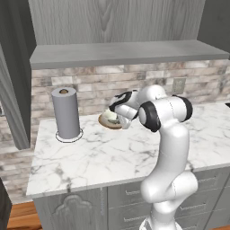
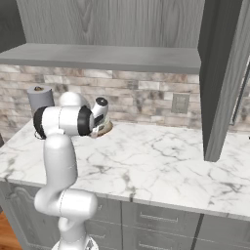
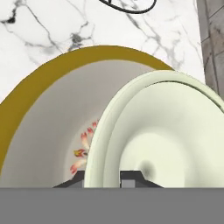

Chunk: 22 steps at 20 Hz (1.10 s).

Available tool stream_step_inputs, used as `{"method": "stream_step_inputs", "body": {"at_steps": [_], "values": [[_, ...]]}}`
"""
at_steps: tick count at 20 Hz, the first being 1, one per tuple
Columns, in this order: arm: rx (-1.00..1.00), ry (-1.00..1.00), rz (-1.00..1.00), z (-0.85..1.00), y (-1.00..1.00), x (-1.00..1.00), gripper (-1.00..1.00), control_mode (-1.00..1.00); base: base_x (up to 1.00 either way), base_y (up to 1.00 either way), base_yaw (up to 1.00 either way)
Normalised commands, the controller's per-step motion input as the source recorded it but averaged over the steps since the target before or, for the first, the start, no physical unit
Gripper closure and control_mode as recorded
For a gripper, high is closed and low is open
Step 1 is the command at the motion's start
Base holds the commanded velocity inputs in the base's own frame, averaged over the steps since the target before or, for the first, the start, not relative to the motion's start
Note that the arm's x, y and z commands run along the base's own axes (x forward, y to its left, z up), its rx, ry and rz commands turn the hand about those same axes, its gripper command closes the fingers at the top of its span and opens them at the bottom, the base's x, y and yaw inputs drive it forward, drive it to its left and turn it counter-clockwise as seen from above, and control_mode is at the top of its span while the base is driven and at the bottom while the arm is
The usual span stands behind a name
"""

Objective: Pick up the bowls on the counter and stack them on top of one another in the open cabinet. Place the smaller bowl on top of the larger bowl.

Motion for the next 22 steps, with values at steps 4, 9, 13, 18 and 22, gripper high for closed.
{"method": "stream_step_inputs", "body": {"at_steps": [4, 9, 13, 18, 22], "values": [[-0.01, -0.02, 0.0, -0.06, 0.0, 0.08, 1.0, -1.0, 0.0, 0.0, 0.0], [0.01, 0.0, 0.0, 0.11, 0.0, 0.0, -1.0, -1.0, 0.0, 0.0, 0.0], [0.02, 0.0, 0.0, 0.78, 0.0, 0.01, -1.0, -1.0, 0.0, 0.0, 0.0], [0.0, 0.0, 0.0, 0.78, -0.08, -0.13, -1.0, -1.0, 0.0, 0.0, 0.0], [0.0, 0.01, 0.0, 0.39, -0.4, -0.6, -1.0, -1.0, 0.0, 0.0, 0.0]]}}
